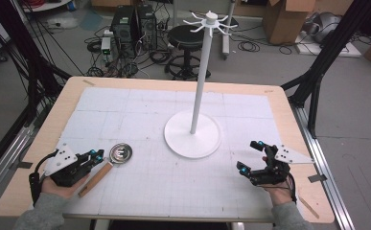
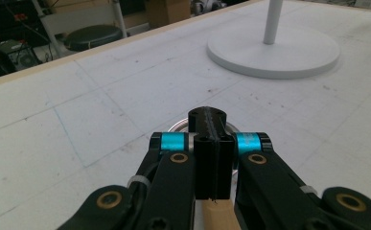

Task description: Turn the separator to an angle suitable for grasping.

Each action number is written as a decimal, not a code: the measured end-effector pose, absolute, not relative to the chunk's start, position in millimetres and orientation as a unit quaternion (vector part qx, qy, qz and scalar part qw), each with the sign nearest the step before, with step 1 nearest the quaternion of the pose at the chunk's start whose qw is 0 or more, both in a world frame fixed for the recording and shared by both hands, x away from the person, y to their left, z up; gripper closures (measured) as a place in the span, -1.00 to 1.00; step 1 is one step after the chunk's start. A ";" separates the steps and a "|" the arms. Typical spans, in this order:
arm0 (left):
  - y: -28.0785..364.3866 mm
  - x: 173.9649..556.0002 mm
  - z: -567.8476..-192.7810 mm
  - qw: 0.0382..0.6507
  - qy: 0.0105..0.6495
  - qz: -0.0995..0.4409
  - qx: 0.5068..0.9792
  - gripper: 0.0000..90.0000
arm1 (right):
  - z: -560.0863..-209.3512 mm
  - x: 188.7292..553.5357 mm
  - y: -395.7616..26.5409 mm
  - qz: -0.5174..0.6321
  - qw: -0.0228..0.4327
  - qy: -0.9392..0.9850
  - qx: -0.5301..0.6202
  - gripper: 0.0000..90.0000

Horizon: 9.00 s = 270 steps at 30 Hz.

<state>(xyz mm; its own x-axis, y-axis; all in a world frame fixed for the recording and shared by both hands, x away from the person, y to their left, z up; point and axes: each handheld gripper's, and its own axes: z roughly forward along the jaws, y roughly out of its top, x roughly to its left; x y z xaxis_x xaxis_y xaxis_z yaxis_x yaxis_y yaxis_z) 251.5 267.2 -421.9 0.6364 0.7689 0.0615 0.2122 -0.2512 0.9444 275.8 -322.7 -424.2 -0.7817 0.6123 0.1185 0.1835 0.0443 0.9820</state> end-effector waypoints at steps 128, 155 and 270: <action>214.1 260.2 -431.3 0.406 0.329 0.151 0.840 1.00 | -429.7 284.7 -306.1 0.610 0.149 0.727 0.276 -0.97; 201.3 270.2 -437.0 0.351 0.340 0.155 0.858 1.00 | -430.7 283.8 -306.5 0.609 0.148 0.728 0.277 -0.97; 278.0 209.9 -443.6 0.377 0.411 0.152 0.816 1.00 | -431.6 284.5 -302.0 0.607 0.145 0.730 0.279 -0.97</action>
